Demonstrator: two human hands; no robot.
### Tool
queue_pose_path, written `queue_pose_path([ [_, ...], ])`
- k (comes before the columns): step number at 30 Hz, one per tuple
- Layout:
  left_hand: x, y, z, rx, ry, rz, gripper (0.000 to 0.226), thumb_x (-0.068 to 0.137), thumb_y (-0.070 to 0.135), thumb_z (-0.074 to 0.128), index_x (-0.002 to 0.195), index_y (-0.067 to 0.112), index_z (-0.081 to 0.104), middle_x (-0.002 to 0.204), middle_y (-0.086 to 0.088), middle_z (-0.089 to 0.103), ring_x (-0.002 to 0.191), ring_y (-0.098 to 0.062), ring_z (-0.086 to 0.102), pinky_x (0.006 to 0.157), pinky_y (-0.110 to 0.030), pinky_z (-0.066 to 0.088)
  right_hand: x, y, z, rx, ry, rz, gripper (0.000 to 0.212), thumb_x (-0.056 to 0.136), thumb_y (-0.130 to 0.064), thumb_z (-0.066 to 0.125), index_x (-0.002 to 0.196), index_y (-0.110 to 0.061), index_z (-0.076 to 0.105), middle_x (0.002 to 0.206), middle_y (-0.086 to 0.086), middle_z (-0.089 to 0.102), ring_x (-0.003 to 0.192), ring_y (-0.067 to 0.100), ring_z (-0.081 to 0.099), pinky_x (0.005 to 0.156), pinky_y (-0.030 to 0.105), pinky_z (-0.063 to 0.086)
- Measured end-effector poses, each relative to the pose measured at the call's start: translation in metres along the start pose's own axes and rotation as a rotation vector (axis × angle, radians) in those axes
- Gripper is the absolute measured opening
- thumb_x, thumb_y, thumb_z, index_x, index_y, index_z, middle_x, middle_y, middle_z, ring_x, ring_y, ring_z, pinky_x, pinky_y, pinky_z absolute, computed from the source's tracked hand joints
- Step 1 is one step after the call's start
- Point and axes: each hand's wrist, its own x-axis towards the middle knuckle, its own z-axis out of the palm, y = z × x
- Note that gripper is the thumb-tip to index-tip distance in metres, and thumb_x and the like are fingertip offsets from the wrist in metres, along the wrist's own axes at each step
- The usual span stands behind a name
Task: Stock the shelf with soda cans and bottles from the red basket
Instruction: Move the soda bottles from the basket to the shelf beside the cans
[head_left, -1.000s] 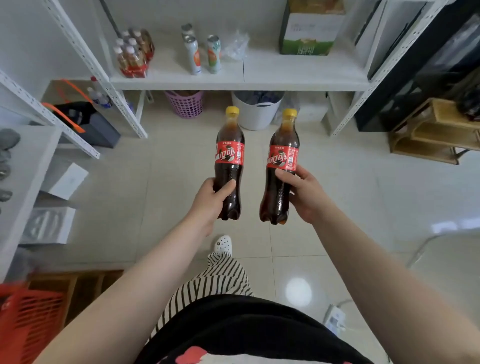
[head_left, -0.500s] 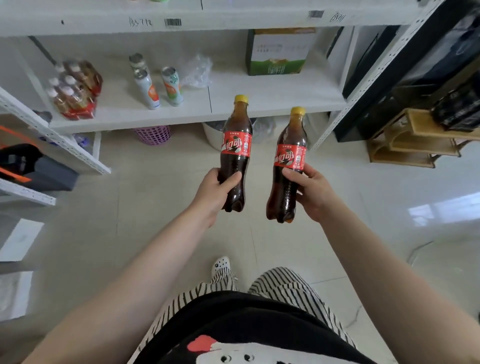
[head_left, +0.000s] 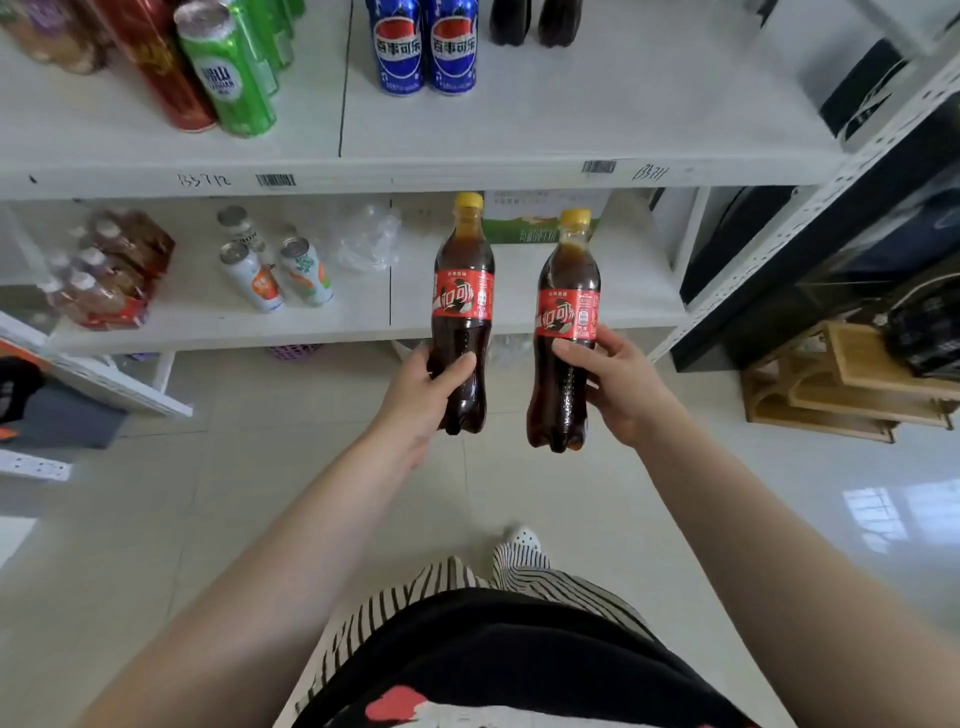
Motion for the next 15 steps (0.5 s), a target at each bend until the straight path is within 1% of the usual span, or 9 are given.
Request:
queue_pose_path([
  [1,0.010,0.010,0.007,-0.016,0.012,0.014,0.019,0.089,0.029,0.063,0.104,0.019,0.057,0.087,-0.003,0.063,0.074,-0.023,0.058,0.051,-0.027,0.039,0.012,-0.013,-0.005,-0.006,-0.020,-0.002,0.043,0.070,-0.021,0.080,0.110,-0.023,0.066,0.095,-0.003,0.074,0.092,0.016,0.070,0.078,0.031,0.053],
  [3,0.028,0.027,0.019,-0.023,0.035,0.043,0.022,0.089,0.030,0.063,0.105,0.017,0.056,0.085,-0.002,0.061,0.070,-0.021,0.058,0.049,-0.026,0.039,0.036,-0.037,-0.014,-0.019,-0.038,-0.018,0.044,0.070,-0.021,0.080,0.111,-0.023,0.065,0.093,-0.005,0.074,0.089,0.014,0.071,0.076,0.030,0.054],
  [6,0.052,0.054,0.032,-0.031,0.054,0.076,0.026,0.089,0.031,0.063,0.109,0.016,0.056,0.087,0.001,0.062,0.076,-0.021,0.061,0.049,-0.025,0.041,0.065,-0.068,-0.020,-0.035,-0.052,-0.061,0.034,0.076,-0.015,0.076,0.108,-0.021,0.066,0.092,-0.003,0.073,0.086,0.015,0.070,0.078,0.032,0.053],
  [8,0.068,0.073,0.038,-0.037,0.055,0.110,0.029,0.089,0.031,0.064,0.112,0.015,0.056,0.092,0.002,0.063,0.085,-0.023,0.063,0.057,-0.029,0.045,0.082,-0.090,-0.021,-0.031,-0.068,-0.079,0.033,0.076,-0.016,0.075,0.108,-0.021,0.067,0.092,-0.003,0.071,0.085,0.014,0.068,0.080,0.033,0.053],
  [12,0.107,0.116,0.044,-0.069,0.027,0.204,0.035,0.088,0.030,0.065,0.117,0.014,0.055,0.102,-0.004,0.064,0.097,-0.025,0.063,0.073,-0.036,0.049,0.126,-0.142,-0.023,0.015,-0.086,-0.145,0.046,0.070,-0.022,0.074,0.115,-0.018,0.065,0.097,-0.001,0.068,0.089,0.016,0.065,0.078,0.032,0.054],
  [13,0.119,0.128,0.045,-0.071,0.019,0.224,0.035,0.088,0.030,0.065,0.118,0.015,0.055,0.105,-0.006,0.064,0.099,-0.026,0.063,0.074,-0.037,0.048,0.138,-0.155,-0.022,0.028,-0.076,-0.171,0.047,0.070,-0.022,0.073,0.116,-0.017,0.064,0.098,0.000,0.067,0.088,0.016,0.065,0.076,0.031,0.054],
  [15,0.143,0.153,0.047,-0.072,0.006,0.268,0.034,0.088,0.030,0.065,0.117,0.016,0.054,0.103,-0.007,0.064,0.096,-0.027,0.063,0.070,-0.036,0.047,0.163,-0.182,-0.022,0.042,-0.060,-0.224,0.044,0.072,-0.022,0.073,0.115,-0.017,0.064,0.096,0.000,0.067,0.084,0.015,0.065,0.071,0.030,0.054],
])
